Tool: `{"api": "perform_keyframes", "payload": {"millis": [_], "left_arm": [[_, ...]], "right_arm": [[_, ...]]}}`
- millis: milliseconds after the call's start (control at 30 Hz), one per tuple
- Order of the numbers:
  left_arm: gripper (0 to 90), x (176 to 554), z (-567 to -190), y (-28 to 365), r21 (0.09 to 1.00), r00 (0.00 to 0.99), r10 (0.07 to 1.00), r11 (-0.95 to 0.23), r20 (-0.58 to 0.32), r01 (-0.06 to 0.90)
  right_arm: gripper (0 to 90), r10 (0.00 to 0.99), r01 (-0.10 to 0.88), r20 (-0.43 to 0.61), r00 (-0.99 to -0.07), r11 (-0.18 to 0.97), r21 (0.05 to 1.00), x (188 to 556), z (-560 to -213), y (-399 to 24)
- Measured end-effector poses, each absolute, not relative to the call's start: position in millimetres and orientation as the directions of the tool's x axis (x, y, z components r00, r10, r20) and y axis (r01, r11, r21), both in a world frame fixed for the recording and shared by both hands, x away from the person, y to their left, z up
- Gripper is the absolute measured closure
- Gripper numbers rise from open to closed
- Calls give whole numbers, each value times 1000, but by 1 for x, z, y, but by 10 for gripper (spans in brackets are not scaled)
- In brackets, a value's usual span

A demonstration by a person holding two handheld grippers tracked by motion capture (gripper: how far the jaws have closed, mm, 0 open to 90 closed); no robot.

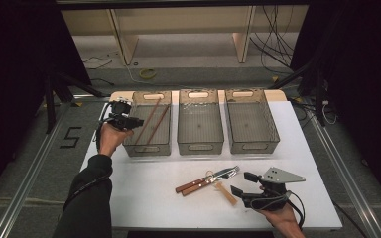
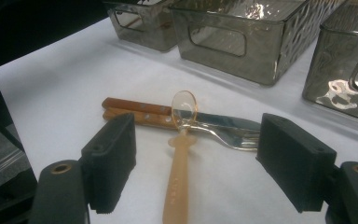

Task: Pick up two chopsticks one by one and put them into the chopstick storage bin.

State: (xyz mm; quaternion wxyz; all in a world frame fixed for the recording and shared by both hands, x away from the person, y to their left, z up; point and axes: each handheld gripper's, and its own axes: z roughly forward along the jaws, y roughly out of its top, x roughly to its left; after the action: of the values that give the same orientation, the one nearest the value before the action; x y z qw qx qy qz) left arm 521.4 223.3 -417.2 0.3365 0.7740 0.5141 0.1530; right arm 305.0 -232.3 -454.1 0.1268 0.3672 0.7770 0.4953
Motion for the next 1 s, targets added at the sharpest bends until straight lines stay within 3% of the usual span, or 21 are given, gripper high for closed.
{"api": "perform_keyframes", "payload": {"millis": [567, 1000], "left_arm": [[281, 477, -400, 221, 778, 511, 827, -154, -236, 609], [191, 435, -403, 209, 836, 591, 772, -150, -234, 527]], "right_arm": [[289, 697, 436, 149, -702, 255, 863, 305, -454, -230], [288, 688, 420, 104, -718, 310, 853, 303, -450, -220]]}}
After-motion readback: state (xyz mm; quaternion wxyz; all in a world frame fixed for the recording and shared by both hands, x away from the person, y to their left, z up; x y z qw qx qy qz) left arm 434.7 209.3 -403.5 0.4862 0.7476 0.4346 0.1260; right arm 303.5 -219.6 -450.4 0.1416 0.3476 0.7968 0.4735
